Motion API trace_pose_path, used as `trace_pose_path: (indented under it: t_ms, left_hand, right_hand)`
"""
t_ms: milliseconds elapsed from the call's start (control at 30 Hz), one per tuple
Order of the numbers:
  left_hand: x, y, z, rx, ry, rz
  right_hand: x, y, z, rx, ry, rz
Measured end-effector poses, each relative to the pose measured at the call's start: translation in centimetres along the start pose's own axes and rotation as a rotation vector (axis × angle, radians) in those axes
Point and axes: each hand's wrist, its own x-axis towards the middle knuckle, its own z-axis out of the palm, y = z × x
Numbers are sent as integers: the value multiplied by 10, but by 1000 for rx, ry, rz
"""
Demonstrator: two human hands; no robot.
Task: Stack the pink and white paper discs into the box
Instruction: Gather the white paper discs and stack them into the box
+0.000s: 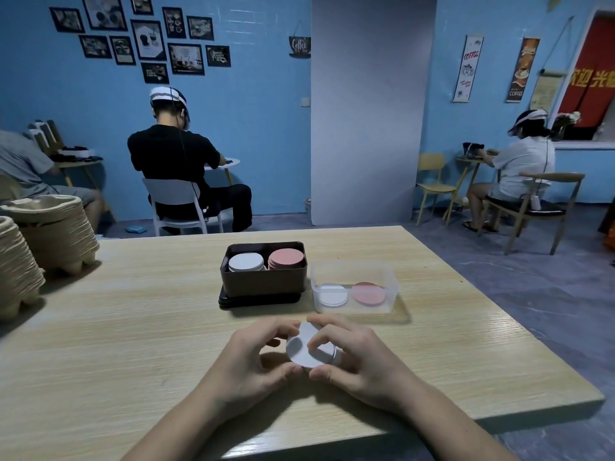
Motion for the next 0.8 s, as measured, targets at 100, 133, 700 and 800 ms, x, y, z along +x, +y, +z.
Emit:
trace_pose_path:
  t_ms: [100,133,700,800]
  left_hand:
    - [0,-1,0,7,-4,-11]
    - [0,-1,0,14,-6,-12]
    - [1,1,5,58,-79,-26]
    - [3,-3,6,137,-57,-76]
  right_hand:
    - [0,-1,-1,-9,-2,-23]
    - [0,-1,-1,-11,4,-31]
    - [1,5,-14,-90,-43,-37]
    - [-2,12,-24,-130,1,16]
